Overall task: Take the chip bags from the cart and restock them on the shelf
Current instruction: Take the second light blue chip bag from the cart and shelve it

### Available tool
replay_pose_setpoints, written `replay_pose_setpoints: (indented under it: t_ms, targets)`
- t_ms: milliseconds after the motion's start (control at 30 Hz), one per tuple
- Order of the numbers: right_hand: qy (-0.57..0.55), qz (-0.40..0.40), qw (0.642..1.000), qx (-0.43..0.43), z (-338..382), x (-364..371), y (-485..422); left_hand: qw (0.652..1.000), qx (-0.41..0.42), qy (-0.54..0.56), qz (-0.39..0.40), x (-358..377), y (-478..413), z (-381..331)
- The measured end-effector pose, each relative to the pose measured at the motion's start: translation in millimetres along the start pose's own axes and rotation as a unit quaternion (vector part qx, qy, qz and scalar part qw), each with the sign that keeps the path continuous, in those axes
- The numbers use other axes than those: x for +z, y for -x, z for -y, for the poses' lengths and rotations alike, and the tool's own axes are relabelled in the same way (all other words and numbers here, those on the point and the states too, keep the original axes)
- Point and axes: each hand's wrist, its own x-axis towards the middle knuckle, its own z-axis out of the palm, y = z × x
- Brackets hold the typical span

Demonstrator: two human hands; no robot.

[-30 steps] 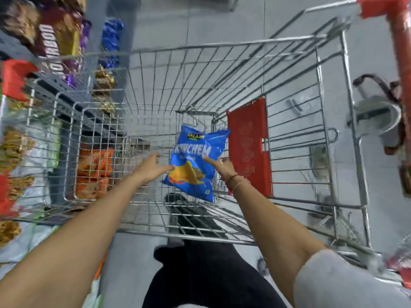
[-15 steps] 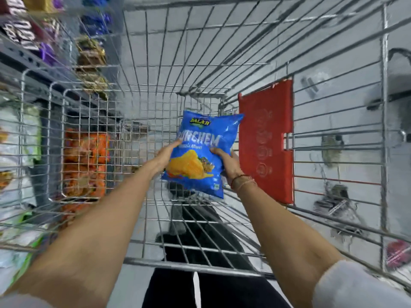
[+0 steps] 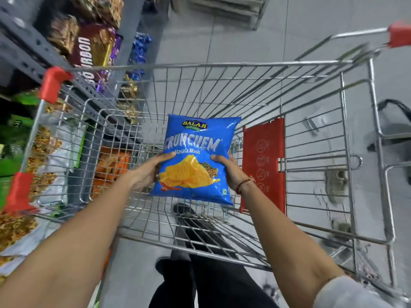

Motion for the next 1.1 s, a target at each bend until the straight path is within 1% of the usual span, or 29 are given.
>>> replay_pose_setpoints:
  t_ms: [67,167,233,300,400,500,633,700,867,1100]
  targets:
    - [0.009,0.033,0.999,-0.006,13.7,9.5,7.7,0.999,0.019,0.033,0.012,2.0,17.5,-9.0]
    - [0.029,0.075,0.997,-0.023,35.6,25.5,19.3,0.997,0.058,0.049,0.005,8.0,48.6,-22.9]
    - [0.048,0.091,0.994,-0.036,50.5,39.9,28.4,0.994,0.084,0.061,-0.014,9.9,68.9,-28.9]
    - [0.055,0.105,0.992,-0.050,64.0,56.1,38.2,0.989,0.115,0.079,-0.052,9.9,88.6,-32.7]
    - [0.072,0.100,0.988,-0.097,81.6,82.4,53.5,0.976,0.173,0.088,-0.097,12.4,123.6,-39.8]
    - [0.105,0.092,0.978,-0.153,102.4,113.6,71.8,0.958,0.237,0.099,-0.125,13.2,162.9,-50.4]
    - [0.141,0.136,0.954,-0.228,140.6,161.8,107.6,0.928,0.322,0.074,-0.171,9.8,228.2,-70.1]
    - [0.145,0.165,0.940,-0.263,160.9,187.5,129.9,0.909,0.360,0.060,-0.201,5.3,264.3,-80.4]
    - [0.132,0.224,0.900,-0.350,204.6,251.6,191.6,0.842,0.475,0.031,-0.254,9.0,360.9,-105.1]
    - [0.123,0.328,0.825,-0.443,250.2,335.0,280.5,0.732,0.593,-0.020,-0.335,22.1,493.8,-120.3]
